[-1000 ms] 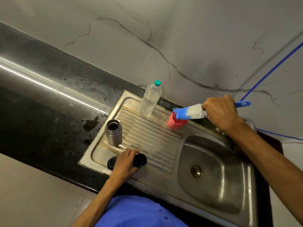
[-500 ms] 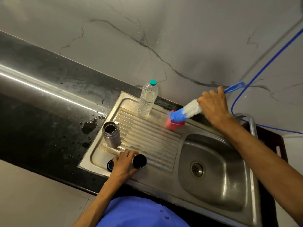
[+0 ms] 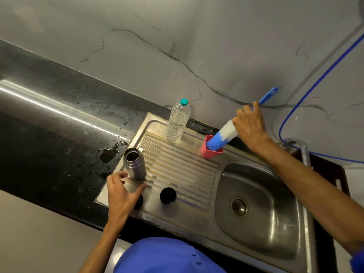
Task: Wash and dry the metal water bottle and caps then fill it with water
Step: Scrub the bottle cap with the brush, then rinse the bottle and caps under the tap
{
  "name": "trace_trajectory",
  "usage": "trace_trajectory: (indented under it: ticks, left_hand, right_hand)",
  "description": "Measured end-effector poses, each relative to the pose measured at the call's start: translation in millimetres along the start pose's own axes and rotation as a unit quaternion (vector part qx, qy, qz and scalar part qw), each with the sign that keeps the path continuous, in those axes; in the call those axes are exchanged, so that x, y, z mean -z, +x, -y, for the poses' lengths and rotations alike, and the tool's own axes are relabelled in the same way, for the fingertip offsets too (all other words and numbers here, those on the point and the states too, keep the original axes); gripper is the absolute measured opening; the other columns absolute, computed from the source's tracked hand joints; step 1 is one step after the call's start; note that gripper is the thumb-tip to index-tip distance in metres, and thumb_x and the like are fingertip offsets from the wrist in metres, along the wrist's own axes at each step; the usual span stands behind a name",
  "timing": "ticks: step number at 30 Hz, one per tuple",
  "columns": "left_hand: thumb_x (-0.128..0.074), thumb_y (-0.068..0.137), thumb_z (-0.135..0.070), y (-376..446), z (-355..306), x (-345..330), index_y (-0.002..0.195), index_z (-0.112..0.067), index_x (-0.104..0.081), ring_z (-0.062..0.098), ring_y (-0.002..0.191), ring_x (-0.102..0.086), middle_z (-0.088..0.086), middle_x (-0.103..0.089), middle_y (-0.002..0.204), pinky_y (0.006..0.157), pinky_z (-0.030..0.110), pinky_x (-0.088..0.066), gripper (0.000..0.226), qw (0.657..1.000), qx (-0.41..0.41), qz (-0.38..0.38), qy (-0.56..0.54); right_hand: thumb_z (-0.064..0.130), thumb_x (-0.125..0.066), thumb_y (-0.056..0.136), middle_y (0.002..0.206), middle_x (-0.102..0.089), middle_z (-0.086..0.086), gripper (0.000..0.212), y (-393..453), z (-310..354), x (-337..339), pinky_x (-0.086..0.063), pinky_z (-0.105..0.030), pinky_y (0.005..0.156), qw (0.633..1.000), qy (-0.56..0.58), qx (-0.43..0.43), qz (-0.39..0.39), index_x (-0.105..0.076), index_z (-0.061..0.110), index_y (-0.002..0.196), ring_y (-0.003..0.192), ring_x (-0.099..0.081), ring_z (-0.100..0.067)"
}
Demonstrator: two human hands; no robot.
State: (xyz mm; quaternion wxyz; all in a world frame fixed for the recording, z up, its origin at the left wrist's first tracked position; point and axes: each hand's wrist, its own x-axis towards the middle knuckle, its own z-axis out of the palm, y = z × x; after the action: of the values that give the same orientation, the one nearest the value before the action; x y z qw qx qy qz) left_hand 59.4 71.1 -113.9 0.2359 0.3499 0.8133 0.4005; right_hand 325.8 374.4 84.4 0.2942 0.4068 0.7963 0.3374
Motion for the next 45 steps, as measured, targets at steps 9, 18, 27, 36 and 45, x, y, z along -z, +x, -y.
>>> trace_trajectory:
  ticks: [9, 18, 27, 36, 45]
  left_hand:
    - [-0.101, 0.054, -0.048, 57.0, -38.5, -2.6, 0.146, -0.029, -0.036, 0.029, 0.136, -0.048, 0.005, -0.048, 0.148, 0.112, 0.051, -0.044, 0.115, 0.997, 0.045, -0.002, -0.065]
    - [-0.098, 0.064, -0.032, 51.9, -68.5, -19.7, 0.101, -0.029, -0.056, 0.020, 0.087, -0.069, -0.005, -0.069, 0.093, 0.082, 0.046, -0.059, 0.055, 0.997, 0.025, 0.007, -0.067]
    - [-0.091, 0.057, -0.046, 21.2, -134.0, -38.4, 0.101, -0.024, -0.065, 0.013, 0.082, -0.070, -0.008, -0.072, 0.089, 0.075, 0.038, -0.059, 0.056, 0.993, -0.052, 0.057, -0.087]
    - [-0.099, 0.061, -0.032, -10.5, -174.0, -85.4, 0.108, -0.030, -0.061, 0.005, 0.088, -0.068, -0.015, -0.071, 0.094, 0.081, 0.036, -0.059, 0.061, 0.987, -0.094, 0.126, -0.042]
    - [-0.098, 0.060, -0.026, -71.1, -204.6, -153.9, 0.110, -0.030, -0.064, 0.001, 0.087, -0.069, -0.014, -0.074, 0.095, 0.079, 0.031, -0.057, 0.060, 0.975, -0.113, 0.193, -0.017]
  right_hand:
    - [0.028, -0.079, 0.082, 0.106, -0.068, -0.008, 0.034, 9.1, 18.2, -29.1, -0.033, -0.052, 0.112, 0.995, -0.017, 0.069, -0.075, -0.069, 0.018, 0.114, 0.107, -0.061, -0.029]
    - [-0.004, -0.061, 0.090, 0.155, -0.041, -0.024, 0.047, -7.6, 2.6, -65.0, -0.011, -0.061, 0.123, 0.951, 0.021, 0.027, -0.306, -0.057, 0.007, 0.135, 0.147, -0.033, -0.043]
    - [-0.008, -0.037, 0.103, 0.164, -0.025, -0.020, 0.052, -49.9, -3.2, -95.2, -0.031, -0.057, 0.118, 0.913, 0.143, 0.062, -0.378, -0.040, 0.007, 0.153, 0.152, -0.023, -0.041]
    - [0.000, -0.071, 0.080, 0.134, -0.065, -0.012, 0.031, -128.7, 1.2, -149.2, -0.053, -0.046, 0.098, 0.847, 0.446, -0.039, -0.285, -0.074, 0.010, 0.109, 0.121, -0.061, -0.034]
    - [0.006, -0.077, 0.085, 0.090, -0.075, 0.004, 0.014, -246.2, 5.4, -236.1, -0.048, -0.013, 0.074, 0.695, 0.662, -0.211, -0.185, -0.079, 0.017, 0.095, 0.079, -0.067, -0.008]
